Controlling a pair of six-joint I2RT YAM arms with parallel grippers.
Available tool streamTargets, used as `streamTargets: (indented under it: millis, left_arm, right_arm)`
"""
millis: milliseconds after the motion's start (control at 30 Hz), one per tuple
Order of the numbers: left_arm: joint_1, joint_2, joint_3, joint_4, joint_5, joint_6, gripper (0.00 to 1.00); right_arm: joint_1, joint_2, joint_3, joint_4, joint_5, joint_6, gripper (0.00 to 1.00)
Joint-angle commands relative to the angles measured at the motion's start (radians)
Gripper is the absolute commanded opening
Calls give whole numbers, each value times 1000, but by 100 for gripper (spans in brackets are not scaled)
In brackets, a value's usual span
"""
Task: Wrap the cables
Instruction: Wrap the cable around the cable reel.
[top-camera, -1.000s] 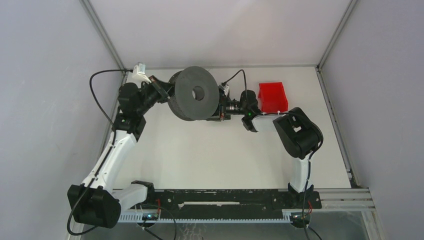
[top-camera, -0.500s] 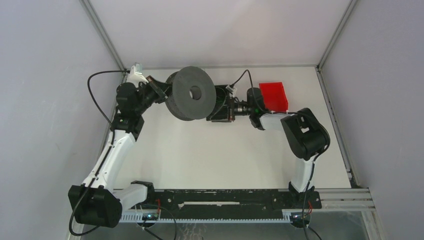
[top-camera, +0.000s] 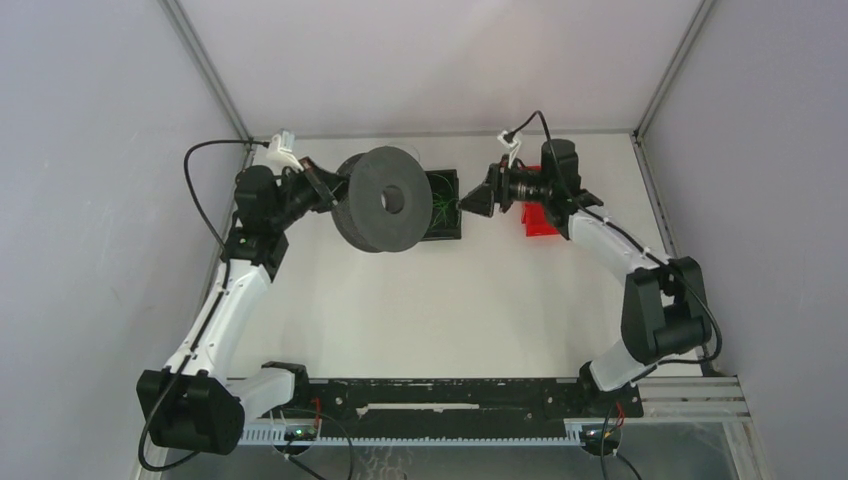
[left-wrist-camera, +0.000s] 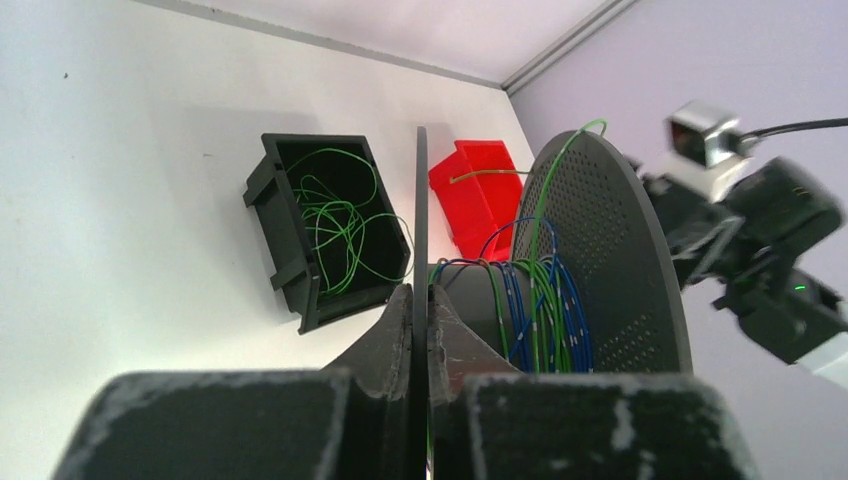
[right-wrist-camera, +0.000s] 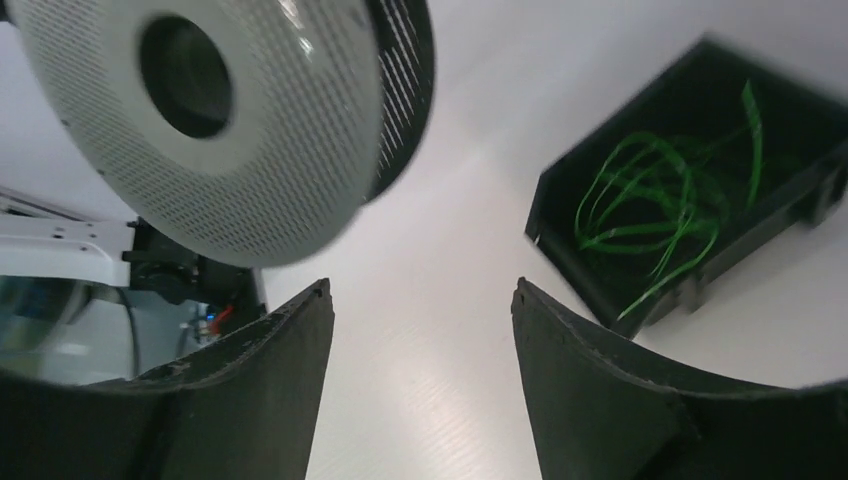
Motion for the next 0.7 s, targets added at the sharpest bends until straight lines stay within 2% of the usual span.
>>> streamTargets:
  millis: [0,333,667]
  left_arm:
    - [1,-5,-2,35,83,55,0]
    - [-84,2,-2,-36,75,170,0]
    - [-179,-26,-1,-65,39,240,0]
  right_arm:
    - [18,-107,146,-152,72,-252,74]
    - [153,-87,426,-457,228,-464,73]
    - [201,-45,497,-604,317,-581,57]
